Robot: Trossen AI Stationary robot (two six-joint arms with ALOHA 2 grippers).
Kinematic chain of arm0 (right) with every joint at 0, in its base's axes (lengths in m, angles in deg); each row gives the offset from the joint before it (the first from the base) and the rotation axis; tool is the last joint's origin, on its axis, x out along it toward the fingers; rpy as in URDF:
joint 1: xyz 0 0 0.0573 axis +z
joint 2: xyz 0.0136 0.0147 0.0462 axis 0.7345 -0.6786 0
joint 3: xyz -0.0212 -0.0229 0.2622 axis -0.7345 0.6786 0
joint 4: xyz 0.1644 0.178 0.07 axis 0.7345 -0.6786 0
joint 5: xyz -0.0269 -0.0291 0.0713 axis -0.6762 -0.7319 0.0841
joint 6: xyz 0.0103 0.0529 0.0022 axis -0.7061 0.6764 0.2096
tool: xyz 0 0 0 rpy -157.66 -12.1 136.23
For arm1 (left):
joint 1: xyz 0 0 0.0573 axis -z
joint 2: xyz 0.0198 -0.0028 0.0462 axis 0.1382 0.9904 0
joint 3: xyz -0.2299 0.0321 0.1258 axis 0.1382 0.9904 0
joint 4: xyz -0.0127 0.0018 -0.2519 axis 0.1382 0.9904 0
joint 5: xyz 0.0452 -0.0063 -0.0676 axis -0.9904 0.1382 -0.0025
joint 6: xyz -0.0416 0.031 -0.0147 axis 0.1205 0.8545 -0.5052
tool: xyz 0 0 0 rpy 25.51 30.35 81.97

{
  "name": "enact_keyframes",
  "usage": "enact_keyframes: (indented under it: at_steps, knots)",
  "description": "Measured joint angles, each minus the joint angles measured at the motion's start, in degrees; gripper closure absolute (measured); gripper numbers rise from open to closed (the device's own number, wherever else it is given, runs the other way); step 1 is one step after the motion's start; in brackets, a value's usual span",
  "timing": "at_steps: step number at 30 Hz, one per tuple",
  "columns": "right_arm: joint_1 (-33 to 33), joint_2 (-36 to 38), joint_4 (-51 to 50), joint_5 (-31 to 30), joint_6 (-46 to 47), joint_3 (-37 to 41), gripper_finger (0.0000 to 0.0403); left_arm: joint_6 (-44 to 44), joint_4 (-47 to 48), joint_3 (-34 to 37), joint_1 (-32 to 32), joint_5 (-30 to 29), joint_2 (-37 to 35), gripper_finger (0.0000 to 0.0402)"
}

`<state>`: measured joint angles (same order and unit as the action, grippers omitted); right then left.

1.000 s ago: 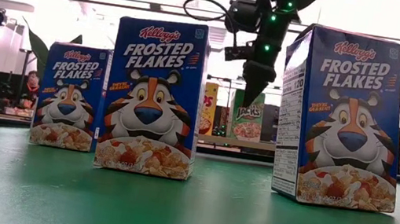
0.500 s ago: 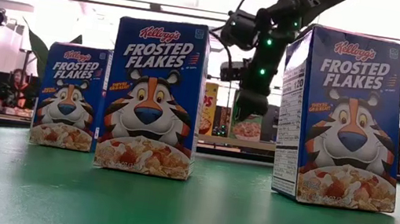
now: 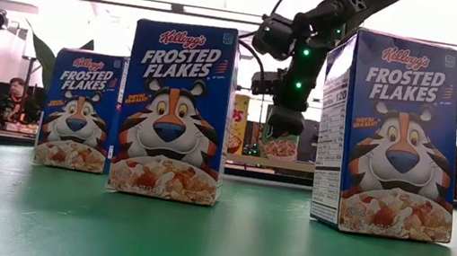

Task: Stack cereal on shelf
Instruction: Put the top right green cereal box on the shelf

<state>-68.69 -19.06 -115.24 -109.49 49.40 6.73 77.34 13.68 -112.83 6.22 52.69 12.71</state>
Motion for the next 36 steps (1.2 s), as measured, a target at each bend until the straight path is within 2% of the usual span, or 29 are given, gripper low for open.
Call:
enact_keyframes:
  at_steps: [17,36]
  knots:
    - [-1.6,0.02,-1.68,-0.12,-4.84,0.0,0.039,0.0,0.2,0.0,0.01,0.0,0.0,0.0363]
    - [-1.49,0.48,-2.1,-3.97,-6.25,0.0,0.039,0.0,0.2,0.0,-0.01,0.0,-0.02,0.0363]
